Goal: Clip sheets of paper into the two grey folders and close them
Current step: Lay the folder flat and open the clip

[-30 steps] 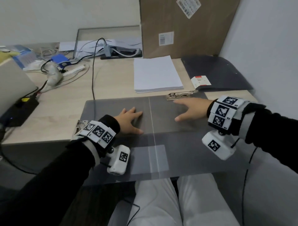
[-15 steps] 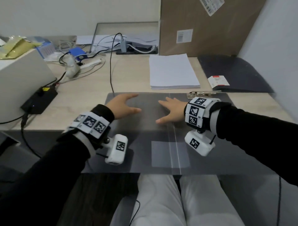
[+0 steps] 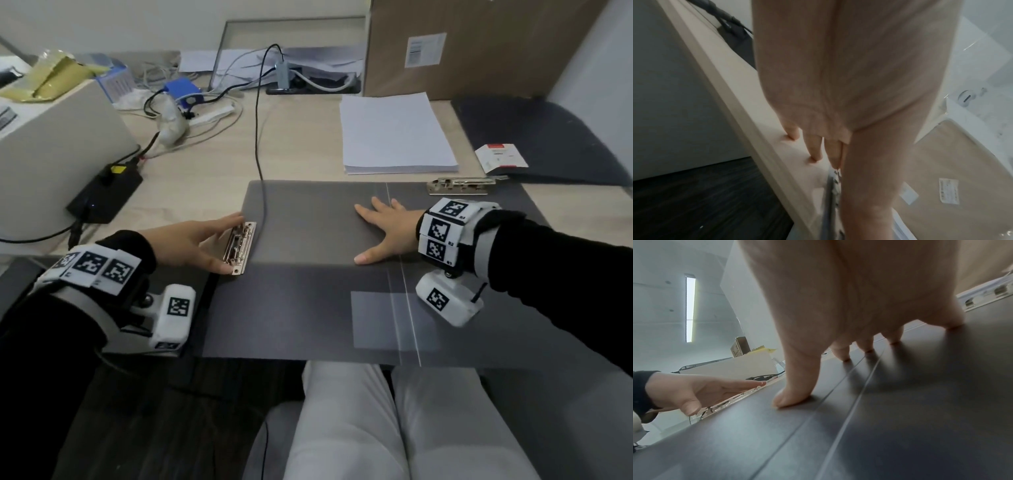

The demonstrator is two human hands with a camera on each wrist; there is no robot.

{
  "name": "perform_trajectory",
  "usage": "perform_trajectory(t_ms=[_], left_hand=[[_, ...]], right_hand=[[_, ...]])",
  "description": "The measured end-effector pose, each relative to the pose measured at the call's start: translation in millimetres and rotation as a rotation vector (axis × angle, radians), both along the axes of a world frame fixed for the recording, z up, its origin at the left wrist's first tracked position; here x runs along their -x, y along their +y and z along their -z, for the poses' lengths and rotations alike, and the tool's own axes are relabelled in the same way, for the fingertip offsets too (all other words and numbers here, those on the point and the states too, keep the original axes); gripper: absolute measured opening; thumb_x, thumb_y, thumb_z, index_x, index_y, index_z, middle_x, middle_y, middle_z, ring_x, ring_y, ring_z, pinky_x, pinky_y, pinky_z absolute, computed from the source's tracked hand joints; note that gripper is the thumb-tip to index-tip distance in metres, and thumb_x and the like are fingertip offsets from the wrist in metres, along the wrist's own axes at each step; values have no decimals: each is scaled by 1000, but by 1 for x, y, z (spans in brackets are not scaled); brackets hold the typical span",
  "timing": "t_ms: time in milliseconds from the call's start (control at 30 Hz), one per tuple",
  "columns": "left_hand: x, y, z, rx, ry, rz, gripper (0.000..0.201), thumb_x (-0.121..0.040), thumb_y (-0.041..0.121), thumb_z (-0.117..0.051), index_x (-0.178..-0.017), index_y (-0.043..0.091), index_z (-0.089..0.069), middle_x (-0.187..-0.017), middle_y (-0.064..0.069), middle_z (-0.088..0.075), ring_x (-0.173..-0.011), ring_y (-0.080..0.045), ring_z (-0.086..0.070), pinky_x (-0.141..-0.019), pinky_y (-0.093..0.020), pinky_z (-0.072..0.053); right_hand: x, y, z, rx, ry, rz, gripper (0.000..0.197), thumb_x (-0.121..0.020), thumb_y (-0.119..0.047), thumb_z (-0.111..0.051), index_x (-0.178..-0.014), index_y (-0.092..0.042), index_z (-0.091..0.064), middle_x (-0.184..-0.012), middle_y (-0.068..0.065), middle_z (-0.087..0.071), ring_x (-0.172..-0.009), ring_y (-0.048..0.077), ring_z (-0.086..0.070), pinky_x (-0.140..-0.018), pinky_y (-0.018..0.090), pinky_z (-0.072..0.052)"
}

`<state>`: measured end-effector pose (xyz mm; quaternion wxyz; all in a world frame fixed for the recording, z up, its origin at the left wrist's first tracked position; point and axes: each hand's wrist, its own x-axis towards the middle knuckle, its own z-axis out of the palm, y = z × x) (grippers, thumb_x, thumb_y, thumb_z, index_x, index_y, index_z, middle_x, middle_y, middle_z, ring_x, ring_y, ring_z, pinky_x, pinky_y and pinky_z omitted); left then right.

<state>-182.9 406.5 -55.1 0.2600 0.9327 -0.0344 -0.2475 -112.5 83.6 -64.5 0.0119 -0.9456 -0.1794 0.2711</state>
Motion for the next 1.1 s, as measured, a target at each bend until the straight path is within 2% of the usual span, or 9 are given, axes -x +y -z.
perform_trajectory(t_ms=[100, 200, 267, 433, 600, 733, 867, 1000, 1100], left_hand=[[0, 1, 4, 37, 10, 9, 134, -30, 76, -74, -146, 36, -19, -146, 24, -19, -136, 7, -15, -108, -12, -9], [0, -3, 10, 26, -23, -9, 102, -67, 21, -81, -149, 24, -20, -145, 18, -23, -133, 5, -17, -101, -5, -9], [-2, -3, 13, 16, -68, -15, 94, -71, 7, -78, -148, 20, -24, -140, 17, -25, -131, 3, -21, -97, -1, -12], [-3, 0, 20, 38, -181, -42, 85, -66, 6, -81, -136, 24, -37, -134, 11, -36, -127, -2, -30, -92, 8, -18], [0, 0, 15, 46, -159, -33, 80, -70, 21, -79, -139, 28, -38, -133, 16, -36, -128, -2, -31, -99, -3, -20], [1, 5, 7, 192, -195, -193, 19, -82, 53, -56, -100, 59, -59, -104, 37, -62, -115, 4, -51, -106, -21, -31], [-16, -9, 3, 252, -335, -397, 30, -94, 44, -44, -82, 33, -69, -72, 23, -71, -67, 15, -63, -79, -21, -44], [-47, -24, -7, 52, -374, -468, 35, -94, 34, -48, -82, 8, -70, -77, 1, -65, -60, -7, -60, -54, -21, -40], [-66, -25, -7, -25, -212, -476, 23, -91, 26, -57, -83, 7, -66, -73, -2, -64, -42, -1, -61, -39, -15, -46]], right_hand=[[-1, -1, 2, -5, -7, 2, 108, -73, -68, -58, -151, -33, 9, -161, 1, 12, -147, 34, 10, -118, 49, -4], [-1, -1, 2, -10, -9, 3, 108, -72, -68, -58, -150, -33, 8, -161, 0, 11, -148, 32, 10, -119, 48, -4], [-1, -1, 1, -14, -12, 5, 108, -73, -67, -59, -151, -33, 8, -161, 1, 11, -148, 32, 9, -119, 46, -3], [0, -1, 1, -22, -9, 8, 108, -73, -66, -59, -151, -32, 7, -161, 1, 11, -148, 32, 10, -119, 45, -2], [2, -1, -1, -32, -9, 17, 107, -74, -65, -60, -151, -33, 7, -161, 1, 10, -148, 32, 10, -119, 42, -2], [4, -2, -2, -46, -17, 19, 106, -74, -64, -60, -151, -32, 5, -161, 2, 9, -148, 32, 9, -119, 41, -2], [4, -2, -2, -65, -16, 20, 107, -74, -63, -61, -152, -31, 5, -161, 3, 9, -148, 32, 10, -119, 39, -1], [3, -3, -2, -89, -2, 31, 108, -73, -64, -62, -151, -31, 5, -161, 1, 9, -148, 31, 11, -119, 40, 0], [5, -4, -2, -101, 5, 37, 108, -73, -63, -63, -151, -32, 4, -161, 0, 10, -148, 30, 11, -119, 43, -1]])
